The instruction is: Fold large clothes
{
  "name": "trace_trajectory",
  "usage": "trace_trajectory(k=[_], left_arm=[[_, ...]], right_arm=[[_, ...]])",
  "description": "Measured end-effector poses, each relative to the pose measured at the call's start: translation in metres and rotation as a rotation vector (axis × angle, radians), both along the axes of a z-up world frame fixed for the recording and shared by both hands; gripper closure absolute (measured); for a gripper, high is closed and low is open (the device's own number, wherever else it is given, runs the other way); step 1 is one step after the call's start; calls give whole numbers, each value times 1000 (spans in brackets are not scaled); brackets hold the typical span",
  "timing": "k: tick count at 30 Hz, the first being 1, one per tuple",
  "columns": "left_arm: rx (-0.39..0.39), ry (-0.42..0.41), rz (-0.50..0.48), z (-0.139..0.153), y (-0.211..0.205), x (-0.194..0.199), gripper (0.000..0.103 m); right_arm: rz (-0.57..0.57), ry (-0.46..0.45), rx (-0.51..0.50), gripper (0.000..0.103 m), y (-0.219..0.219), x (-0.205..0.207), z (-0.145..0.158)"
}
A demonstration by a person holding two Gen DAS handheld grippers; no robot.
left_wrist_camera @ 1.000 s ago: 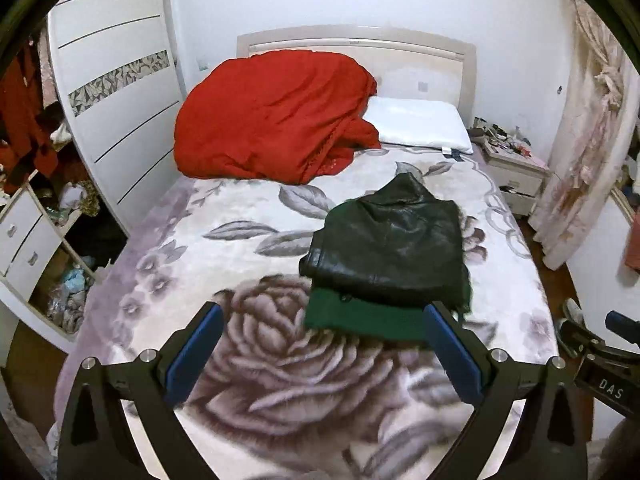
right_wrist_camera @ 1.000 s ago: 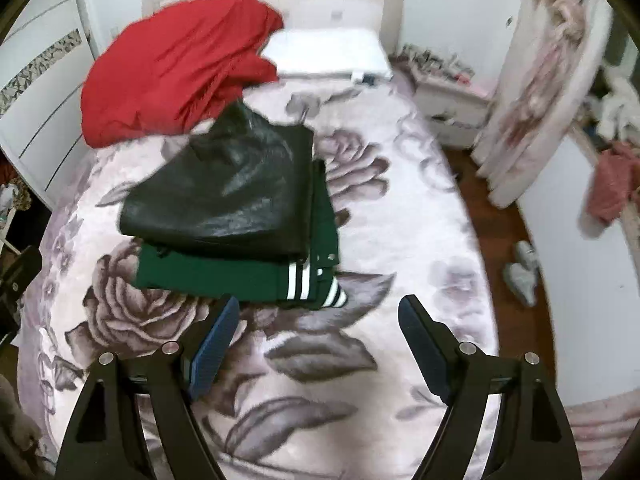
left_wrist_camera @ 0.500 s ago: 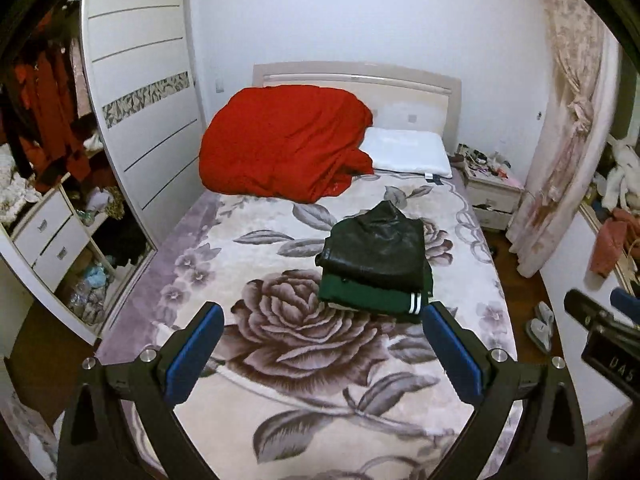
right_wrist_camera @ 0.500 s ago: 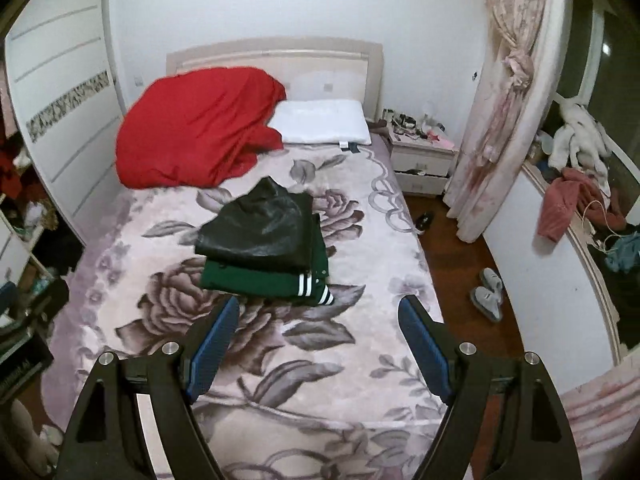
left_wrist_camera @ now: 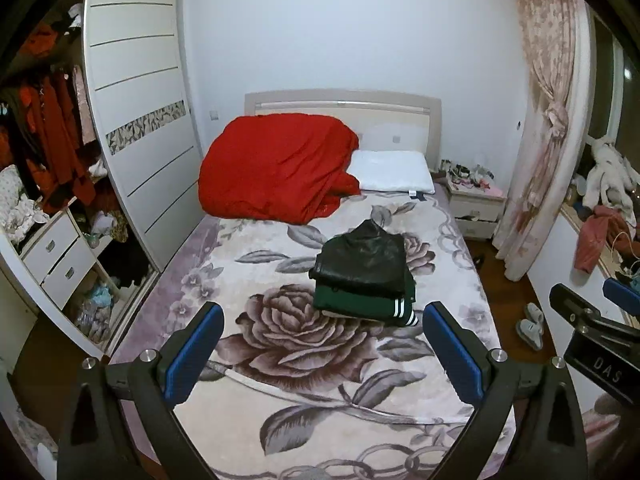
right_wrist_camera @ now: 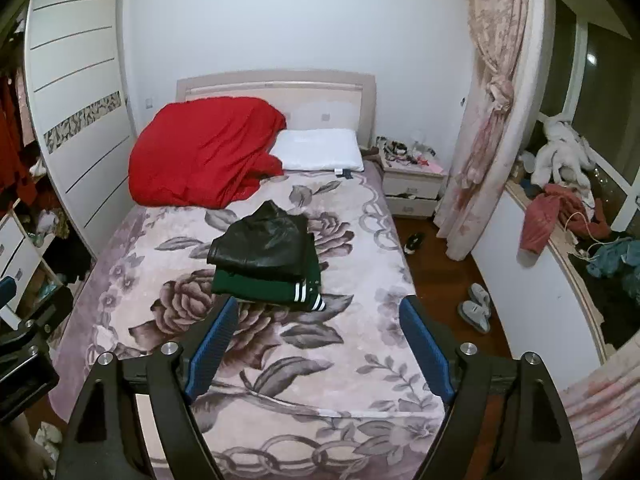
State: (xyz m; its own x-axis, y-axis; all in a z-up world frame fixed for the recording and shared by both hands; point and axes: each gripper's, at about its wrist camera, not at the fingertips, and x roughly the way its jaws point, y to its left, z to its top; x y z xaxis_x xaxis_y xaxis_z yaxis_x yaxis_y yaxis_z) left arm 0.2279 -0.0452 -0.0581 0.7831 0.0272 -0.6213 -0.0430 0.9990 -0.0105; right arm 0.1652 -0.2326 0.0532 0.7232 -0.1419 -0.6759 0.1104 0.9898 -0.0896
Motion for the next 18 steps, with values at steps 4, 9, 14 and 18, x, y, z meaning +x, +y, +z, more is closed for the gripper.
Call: trace_trajectory(k=[4,9,14,18], left_arm=[[-3,-31,-9,6,-1,-8,1],[-5,-45,-10,7,-2,-15,0],[-2,-51,-9,8,-5,-19,0],[-4,-47,-10,9,-8,-22,0]], right_arm=[[24,-22,19,14,-4,-5,7],[39,-48,19,13,-6,-17,16],[52,-60,8,12,-5,-20,23],[52,-65,9,11,-6,-24,27]])
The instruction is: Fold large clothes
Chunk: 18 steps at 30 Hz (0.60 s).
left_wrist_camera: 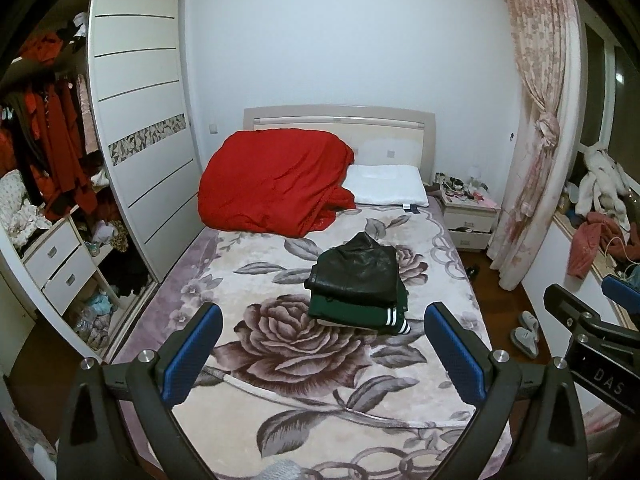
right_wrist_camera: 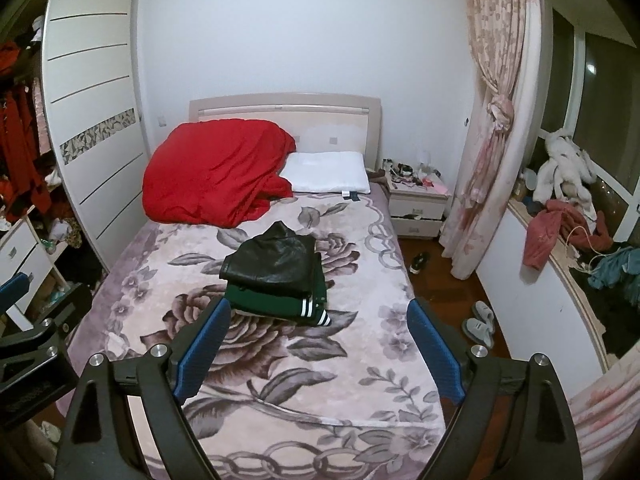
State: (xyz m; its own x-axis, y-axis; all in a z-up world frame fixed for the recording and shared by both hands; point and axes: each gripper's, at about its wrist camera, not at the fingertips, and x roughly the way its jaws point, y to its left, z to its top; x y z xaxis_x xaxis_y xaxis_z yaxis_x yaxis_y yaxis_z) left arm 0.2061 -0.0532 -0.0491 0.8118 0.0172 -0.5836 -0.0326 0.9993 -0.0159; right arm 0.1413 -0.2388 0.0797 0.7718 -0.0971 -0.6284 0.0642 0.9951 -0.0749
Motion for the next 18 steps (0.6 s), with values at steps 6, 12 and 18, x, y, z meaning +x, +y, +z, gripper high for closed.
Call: trace_trajectory(k=[6,12,18], left_arm=[[7,29,-1,3,-4,-5,0],[12,16,6,8,-4,-13,0],[6,16,5,9,-2,-14,0]], right_arm=[[12,18,-7,11,0,-8,4],[20,12,2,11,-2,-18,13],[25,9,0,10,1,-17,16]])
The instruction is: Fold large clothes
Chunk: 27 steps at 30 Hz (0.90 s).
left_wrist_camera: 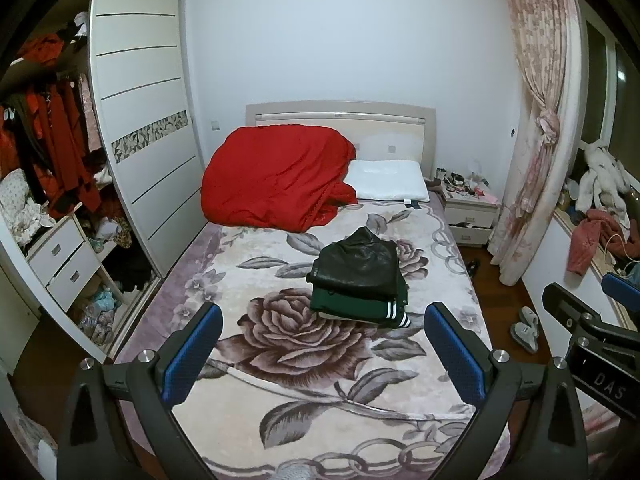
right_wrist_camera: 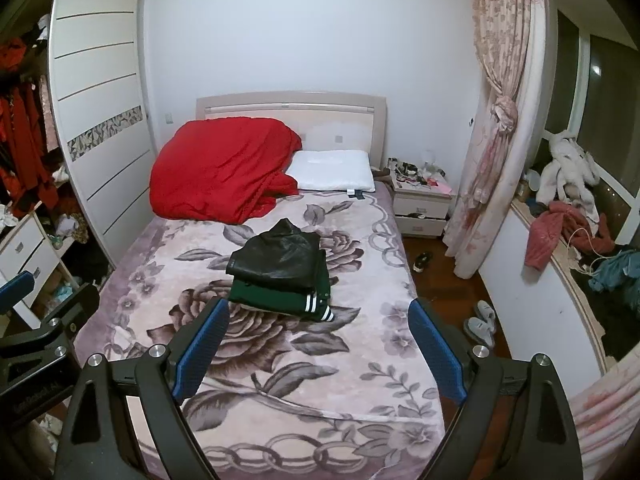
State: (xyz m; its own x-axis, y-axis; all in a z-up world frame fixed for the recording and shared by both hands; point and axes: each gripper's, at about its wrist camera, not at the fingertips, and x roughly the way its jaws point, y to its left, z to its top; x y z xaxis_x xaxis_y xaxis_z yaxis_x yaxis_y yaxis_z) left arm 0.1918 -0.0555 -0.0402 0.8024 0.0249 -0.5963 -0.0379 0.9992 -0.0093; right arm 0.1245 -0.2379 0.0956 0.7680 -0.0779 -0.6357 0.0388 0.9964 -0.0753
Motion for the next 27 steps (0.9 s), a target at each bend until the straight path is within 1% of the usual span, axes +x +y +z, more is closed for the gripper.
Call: trace_trajectory(k=[7,21,27], left_arm=[[-2,-3,2,0,0,-1,0],[-4,-3,2,3,0,-2,0],[-5,-8,4,6,-1,-3,0]], right_arm=[[2,1,2,10,0,2,1],[5,6,8,10,1,-2,17],[4,2,5,10,-1,-2,16]])
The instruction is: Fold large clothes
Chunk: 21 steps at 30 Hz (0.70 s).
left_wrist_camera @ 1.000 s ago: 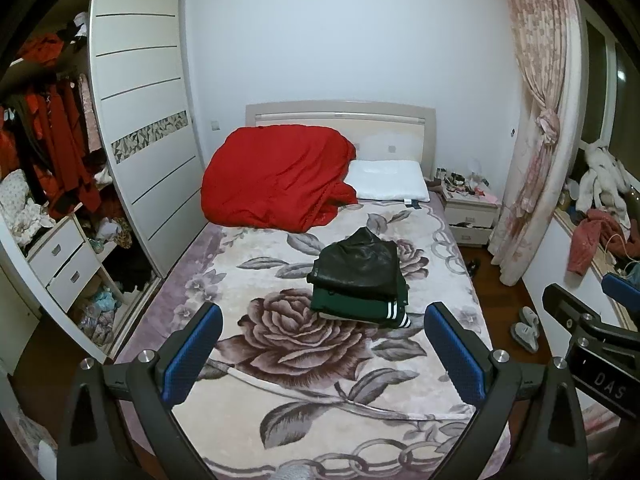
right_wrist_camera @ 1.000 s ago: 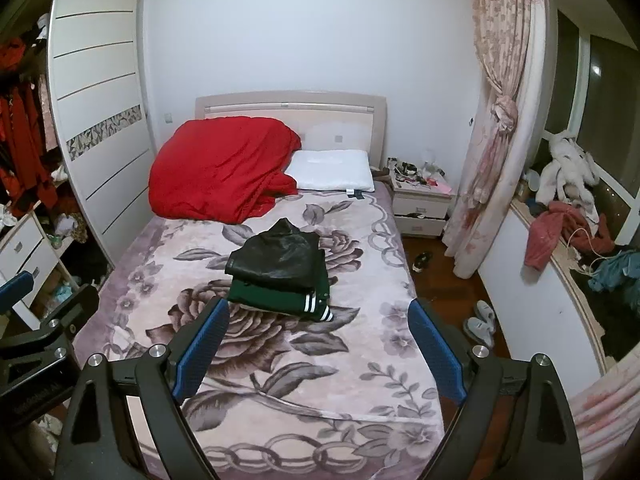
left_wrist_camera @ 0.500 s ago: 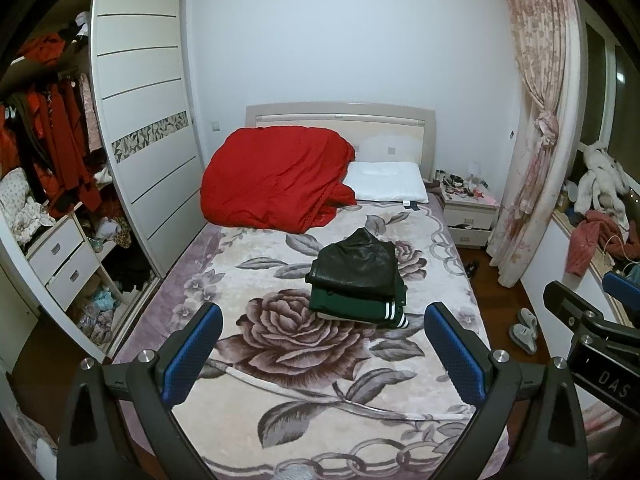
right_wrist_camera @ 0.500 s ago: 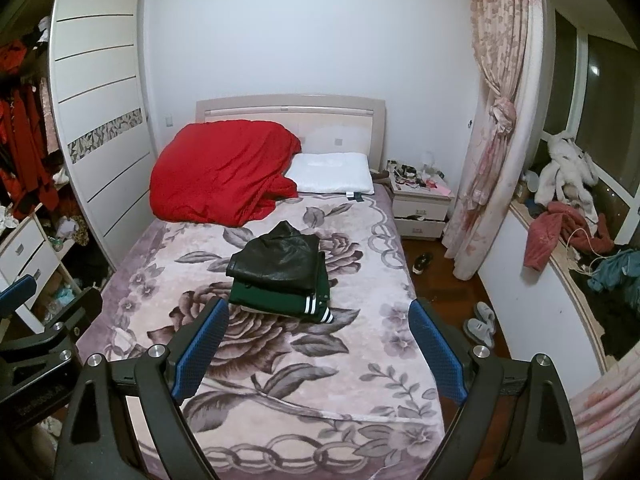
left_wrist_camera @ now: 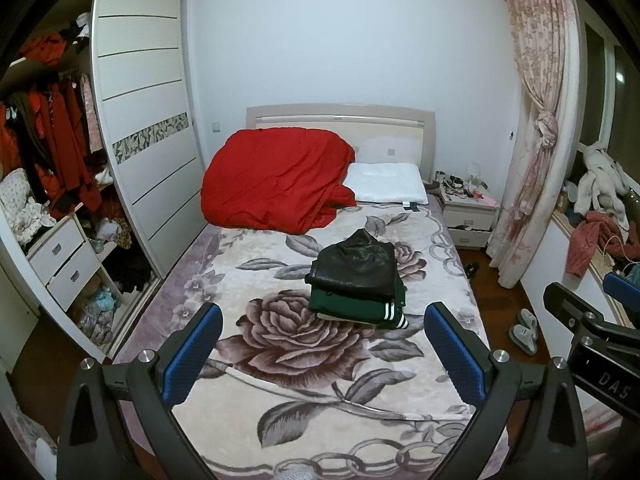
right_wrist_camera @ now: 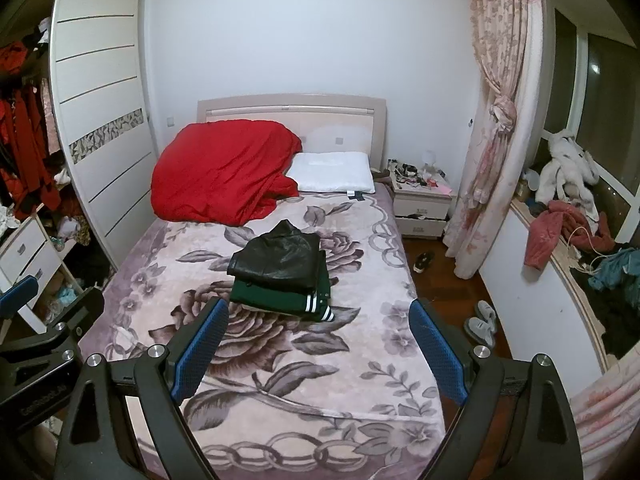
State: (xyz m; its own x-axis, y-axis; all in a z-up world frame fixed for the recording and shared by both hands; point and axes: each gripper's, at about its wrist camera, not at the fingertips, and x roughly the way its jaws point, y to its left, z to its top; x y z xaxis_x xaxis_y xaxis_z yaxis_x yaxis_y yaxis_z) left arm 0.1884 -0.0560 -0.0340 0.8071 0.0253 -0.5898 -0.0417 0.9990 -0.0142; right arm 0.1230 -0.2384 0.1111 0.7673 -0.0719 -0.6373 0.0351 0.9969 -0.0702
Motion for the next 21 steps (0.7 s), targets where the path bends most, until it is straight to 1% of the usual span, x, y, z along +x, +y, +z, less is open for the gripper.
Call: trace_trajectory(k=[7,17,21], left_arm=[[1,-2,1,-1,0,0,0],[5,-16,5,8,-8,2,0],[6,-19,6,9,-8,3,0]], right_arm=[[-1,-3,3,10,-2,-2,-1],[-3,-15,4,9,1,-9,12],[-2,-24,3,9,3,-12,12]])
